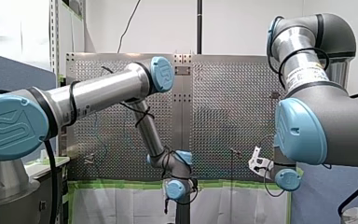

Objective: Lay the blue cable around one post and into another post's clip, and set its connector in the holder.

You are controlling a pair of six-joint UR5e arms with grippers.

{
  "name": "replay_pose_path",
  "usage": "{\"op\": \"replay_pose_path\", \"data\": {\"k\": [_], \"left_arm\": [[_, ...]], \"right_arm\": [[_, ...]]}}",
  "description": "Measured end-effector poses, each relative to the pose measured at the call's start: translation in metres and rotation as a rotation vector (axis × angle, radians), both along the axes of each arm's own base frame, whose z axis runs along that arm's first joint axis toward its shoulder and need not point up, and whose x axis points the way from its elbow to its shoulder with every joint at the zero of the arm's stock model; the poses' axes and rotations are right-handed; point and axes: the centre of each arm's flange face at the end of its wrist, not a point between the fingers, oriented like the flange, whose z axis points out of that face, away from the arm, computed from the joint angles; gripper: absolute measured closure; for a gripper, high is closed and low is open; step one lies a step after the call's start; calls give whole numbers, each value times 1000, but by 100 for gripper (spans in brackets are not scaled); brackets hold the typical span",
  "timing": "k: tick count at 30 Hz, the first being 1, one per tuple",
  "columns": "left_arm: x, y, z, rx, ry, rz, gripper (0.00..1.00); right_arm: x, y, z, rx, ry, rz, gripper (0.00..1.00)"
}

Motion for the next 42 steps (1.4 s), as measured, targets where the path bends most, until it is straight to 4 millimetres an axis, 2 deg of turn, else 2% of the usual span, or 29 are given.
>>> {"op": "replay_pose_path", "data": {"k": [12,24,30,36,39,42], "left_arm": [[25,2,11,33,-38,91,0],[48,-8,23,32,-54,96,0],[51,-7,22,35,-51,101,0],[58,-2,4,42,-17,112,0],[65,0,-2,50,-4,120,0],[75,1,1,50,-8,130,0]], "right_arm": [[0,0,0,2,-1,0,100],[0,0,0,2,0,0,100],[1,0,0,2,0,1,100],[1,1,0,6,2,3,100],[1,1,0,8,2,3,100],[1,1,0,8,2,3,100]]}}
